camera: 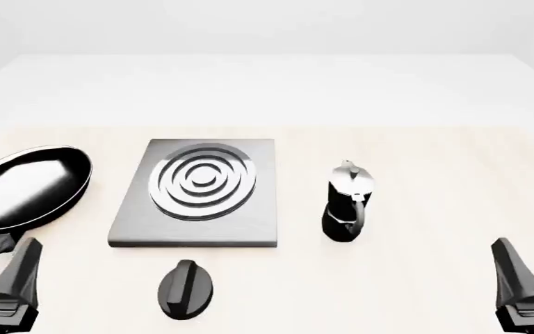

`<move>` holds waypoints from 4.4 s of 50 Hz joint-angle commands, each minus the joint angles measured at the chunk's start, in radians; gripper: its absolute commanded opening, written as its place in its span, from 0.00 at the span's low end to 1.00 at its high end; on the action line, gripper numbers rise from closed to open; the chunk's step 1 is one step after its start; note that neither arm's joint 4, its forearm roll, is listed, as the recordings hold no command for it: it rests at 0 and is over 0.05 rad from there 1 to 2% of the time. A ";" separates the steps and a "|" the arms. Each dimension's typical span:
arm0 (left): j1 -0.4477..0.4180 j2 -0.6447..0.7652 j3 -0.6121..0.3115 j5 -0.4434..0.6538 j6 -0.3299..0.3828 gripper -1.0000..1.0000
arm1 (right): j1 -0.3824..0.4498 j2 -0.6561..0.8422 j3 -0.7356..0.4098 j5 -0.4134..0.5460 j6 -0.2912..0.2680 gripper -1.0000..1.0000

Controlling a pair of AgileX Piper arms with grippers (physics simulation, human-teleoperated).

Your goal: Turn on the stove and put the frying pan on it.

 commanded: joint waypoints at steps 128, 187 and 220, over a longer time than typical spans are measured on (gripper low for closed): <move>-0.833 1.525 0.000 -0.866 -0.243 1.00 | 0.008 -0.002 0.000 0.044 0.002 1.00; -0.447 0.141 -0.483 0.744 -0.015 1.00 | 0.043 -0.002 -0.012 0.038 0.006 1.00; 0.039 0.360 -0.440 0.618 0.165 1.00 | 0.063 -0.001 -0.002 0.034 0.013 1.00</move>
